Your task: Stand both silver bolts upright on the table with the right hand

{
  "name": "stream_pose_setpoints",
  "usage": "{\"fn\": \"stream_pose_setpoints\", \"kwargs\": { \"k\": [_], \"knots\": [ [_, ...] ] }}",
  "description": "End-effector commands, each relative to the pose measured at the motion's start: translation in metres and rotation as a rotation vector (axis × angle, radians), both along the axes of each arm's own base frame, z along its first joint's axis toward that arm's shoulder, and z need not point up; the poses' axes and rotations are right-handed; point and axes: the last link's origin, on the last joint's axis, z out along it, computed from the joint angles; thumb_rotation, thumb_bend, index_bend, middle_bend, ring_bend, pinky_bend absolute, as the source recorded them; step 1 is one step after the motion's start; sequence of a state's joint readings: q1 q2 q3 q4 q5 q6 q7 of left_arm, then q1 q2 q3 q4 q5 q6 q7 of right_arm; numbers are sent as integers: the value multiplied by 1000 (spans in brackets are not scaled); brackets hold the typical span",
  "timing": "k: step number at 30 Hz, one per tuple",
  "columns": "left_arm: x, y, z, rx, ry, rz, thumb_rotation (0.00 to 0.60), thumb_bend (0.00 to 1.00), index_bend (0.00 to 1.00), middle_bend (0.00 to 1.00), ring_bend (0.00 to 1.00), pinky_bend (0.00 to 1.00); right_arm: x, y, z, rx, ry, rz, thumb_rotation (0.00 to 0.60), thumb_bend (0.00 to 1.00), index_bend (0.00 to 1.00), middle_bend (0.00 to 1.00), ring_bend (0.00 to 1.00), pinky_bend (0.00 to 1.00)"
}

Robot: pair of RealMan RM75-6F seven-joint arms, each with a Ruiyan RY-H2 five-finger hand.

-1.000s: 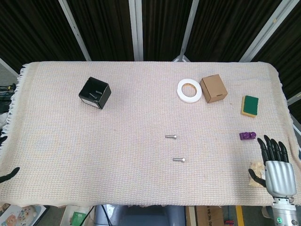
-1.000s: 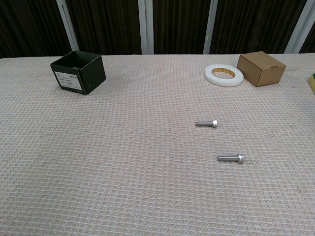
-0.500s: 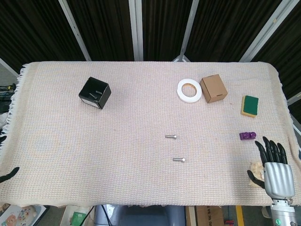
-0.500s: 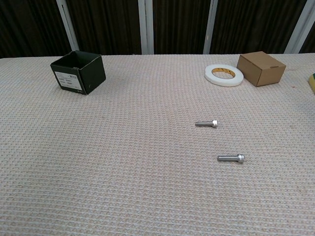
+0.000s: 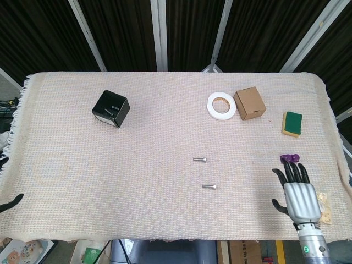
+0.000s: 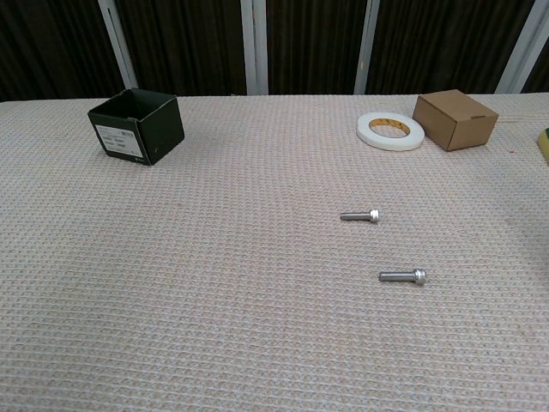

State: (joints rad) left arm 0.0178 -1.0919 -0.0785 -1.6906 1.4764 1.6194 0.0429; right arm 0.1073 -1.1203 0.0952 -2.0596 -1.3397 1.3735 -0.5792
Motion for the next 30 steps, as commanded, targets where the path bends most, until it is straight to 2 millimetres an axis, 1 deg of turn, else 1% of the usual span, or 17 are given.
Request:
{"fn": "stream_pose_setpoints", "kwargs": {
  "k": [1,5,8,11,17,24,30],
  "knots": [
    [0,0,1,1,-1,1,600,147,161,94,0,57,34,-23,-14,84,-6,12,600,195,266,0,0,0],
    [-1,1,0,-3,0,2,600,147,161,94,0,57,53,-38,-31,115,2,11,600,225,295,0,0,0],
    [-1,1,0,-4,1,5,600,147,162,94,0,57,65,-47,-51,141,-13,-7,600,236,310,0,0,0],
    [-1,1,0,-2,1,8,600,147,162,94,0,57,71,-53,-69,163,-9,-29,600,237,317,0,0,0],
    [-2,3,1,-2,-1,14,600,147,162,94,0,57,82,-61,-99,187,-4,-68,600,238,345,0,0,0],
    [-2,3,2,-1,-5,15,600,147,162,94,0,57,94,-69,-124,189,-5,-78,600,247,391,0,0,0],
    [-3,4,2,-3,-8,17,600,147,162,94,0,57,100,-73,-137,184,-2,-88,600,257,416,0,0,0]
  ]
}}
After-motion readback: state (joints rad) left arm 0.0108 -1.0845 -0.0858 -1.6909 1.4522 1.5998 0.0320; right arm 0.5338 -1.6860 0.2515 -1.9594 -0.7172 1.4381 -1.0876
